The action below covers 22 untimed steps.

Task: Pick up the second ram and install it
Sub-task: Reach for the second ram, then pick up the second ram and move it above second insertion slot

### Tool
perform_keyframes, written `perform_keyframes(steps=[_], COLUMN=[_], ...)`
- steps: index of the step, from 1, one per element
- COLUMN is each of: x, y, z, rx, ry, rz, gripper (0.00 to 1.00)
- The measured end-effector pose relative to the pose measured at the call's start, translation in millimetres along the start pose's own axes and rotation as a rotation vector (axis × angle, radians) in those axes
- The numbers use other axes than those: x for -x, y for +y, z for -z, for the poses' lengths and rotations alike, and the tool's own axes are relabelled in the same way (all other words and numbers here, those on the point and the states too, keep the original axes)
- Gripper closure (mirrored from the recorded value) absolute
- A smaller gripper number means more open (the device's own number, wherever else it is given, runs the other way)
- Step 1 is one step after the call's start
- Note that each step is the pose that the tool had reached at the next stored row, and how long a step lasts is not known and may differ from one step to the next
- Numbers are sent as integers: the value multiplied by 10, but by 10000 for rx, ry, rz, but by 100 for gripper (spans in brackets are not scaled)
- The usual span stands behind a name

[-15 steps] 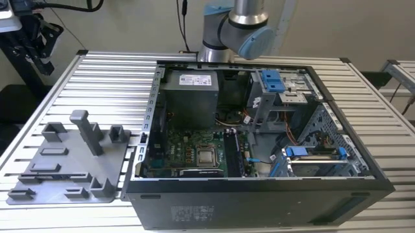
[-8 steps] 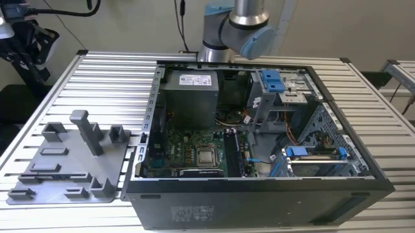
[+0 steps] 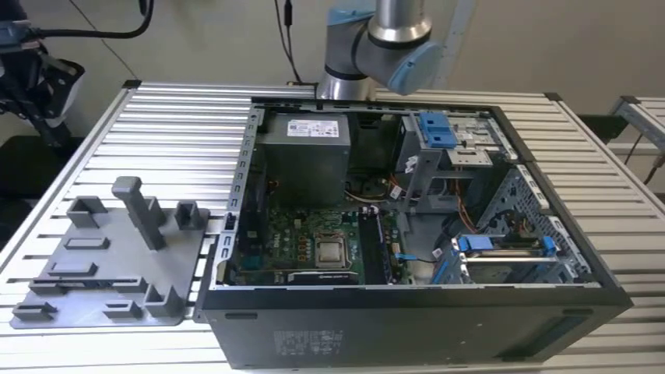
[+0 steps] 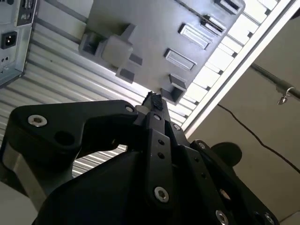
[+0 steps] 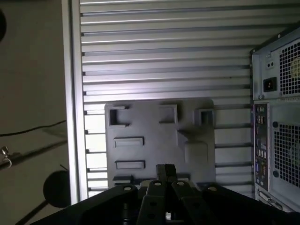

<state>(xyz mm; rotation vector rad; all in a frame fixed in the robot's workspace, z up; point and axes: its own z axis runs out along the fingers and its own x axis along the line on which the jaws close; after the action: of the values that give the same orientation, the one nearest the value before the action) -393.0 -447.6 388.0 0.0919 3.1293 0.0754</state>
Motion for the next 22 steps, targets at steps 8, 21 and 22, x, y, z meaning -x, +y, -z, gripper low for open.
perform_keyframes(steps=[8,21,22], x=[14,-5,-5], y=[-248,-351,-351], z=[-6,-9,-9], rx=[-1,-2,-2], ry=[16,20,20], rz=[-1,-1,0], gripper=[89,89,89])
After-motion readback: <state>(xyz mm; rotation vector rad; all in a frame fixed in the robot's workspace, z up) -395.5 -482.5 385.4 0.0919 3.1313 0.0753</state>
